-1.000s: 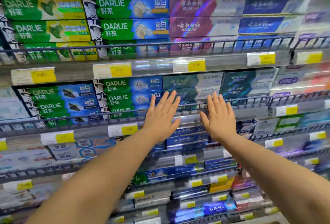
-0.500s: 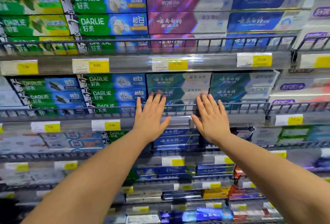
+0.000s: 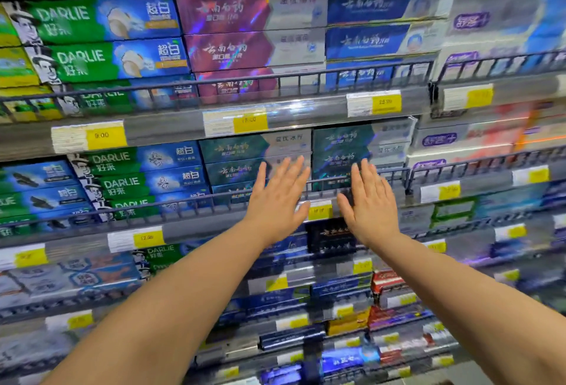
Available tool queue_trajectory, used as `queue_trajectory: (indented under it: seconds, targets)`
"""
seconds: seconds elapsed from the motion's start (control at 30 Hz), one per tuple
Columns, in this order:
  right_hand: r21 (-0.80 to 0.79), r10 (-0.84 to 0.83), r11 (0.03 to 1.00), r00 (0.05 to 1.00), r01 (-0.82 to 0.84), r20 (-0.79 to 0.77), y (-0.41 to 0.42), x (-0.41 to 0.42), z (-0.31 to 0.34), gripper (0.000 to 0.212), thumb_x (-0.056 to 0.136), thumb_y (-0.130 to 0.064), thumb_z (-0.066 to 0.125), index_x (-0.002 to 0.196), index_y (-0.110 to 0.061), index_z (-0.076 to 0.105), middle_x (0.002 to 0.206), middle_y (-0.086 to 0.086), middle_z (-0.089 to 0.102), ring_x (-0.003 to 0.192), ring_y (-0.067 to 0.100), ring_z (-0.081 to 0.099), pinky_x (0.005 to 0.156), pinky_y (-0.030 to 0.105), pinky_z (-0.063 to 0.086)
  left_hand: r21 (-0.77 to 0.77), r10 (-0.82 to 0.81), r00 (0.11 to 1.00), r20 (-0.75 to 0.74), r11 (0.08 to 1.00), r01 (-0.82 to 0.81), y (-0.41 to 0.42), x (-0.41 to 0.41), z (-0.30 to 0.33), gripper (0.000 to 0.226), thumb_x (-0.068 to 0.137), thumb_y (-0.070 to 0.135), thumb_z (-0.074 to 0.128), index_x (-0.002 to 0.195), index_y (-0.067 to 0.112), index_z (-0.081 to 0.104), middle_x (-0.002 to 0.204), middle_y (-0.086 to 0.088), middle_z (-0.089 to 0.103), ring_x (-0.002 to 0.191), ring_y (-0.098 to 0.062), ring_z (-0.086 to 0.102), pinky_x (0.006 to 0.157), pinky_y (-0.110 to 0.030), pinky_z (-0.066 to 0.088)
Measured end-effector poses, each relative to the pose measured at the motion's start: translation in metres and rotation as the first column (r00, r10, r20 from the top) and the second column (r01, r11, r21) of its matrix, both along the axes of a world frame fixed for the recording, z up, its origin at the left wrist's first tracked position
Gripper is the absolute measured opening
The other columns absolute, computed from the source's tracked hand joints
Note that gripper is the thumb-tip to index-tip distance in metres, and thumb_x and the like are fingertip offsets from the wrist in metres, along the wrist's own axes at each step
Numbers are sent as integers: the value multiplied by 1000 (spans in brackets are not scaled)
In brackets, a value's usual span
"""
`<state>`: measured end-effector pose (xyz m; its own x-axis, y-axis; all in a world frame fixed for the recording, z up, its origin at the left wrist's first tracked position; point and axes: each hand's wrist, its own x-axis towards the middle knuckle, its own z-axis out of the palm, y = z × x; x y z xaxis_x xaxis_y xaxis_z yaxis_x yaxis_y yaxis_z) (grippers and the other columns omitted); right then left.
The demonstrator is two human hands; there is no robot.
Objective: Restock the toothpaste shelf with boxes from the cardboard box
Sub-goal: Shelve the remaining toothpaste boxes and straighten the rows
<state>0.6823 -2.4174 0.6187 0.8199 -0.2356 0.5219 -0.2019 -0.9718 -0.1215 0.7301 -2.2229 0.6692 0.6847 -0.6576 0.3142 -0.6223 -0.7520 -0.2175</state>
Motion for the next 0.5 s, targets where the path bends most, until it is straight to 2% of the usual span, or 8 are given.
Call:
queue_trajectory:
  seconds: [0.17, 0.37, 0.5]
  targets:
    - [30, -111, 993, 992, 113, -61, -51, -6, 8, 76, 89, -54, 12, 149, -9, 6, 158, 13, 0, 146, 26, 2, 117, 41, 7, 48, 8, 1000, 12, 999, -9, -46, -2, -4, 69, 96, 55, 16, 150, 23, -11, 157, 4, -21, 147, -17, -15, 112, -53, -17]
    - [-11, -69, 998, 993, 69, -95, -80, -3, 6, 80, 85, -60, 1, 150, -13, 2, 158, 9, -5, 146, 23, -4, 117, 40, 2, 39, 108, 994, 22, 993, -108, -64, 2, -13, 72, 95, 58, 15, 150, 21, -13, 157, 3, -21, 147, -19, -14, 111, -54, -18]
    - [-10, -42, 999, 995, 41, -89, -84, 2, 5, 76, 88, -57, 7, 150, -12, 4, 158, 10, -2, 146, 23, -4, 117, 39, 2, 38, 136, 990, 36, 990, -137, -68, 3, -17, 73, 94, 59, 14, 149, 20, -15, 157, 2, -22, 147, -20, -15, 111, -55, -16]
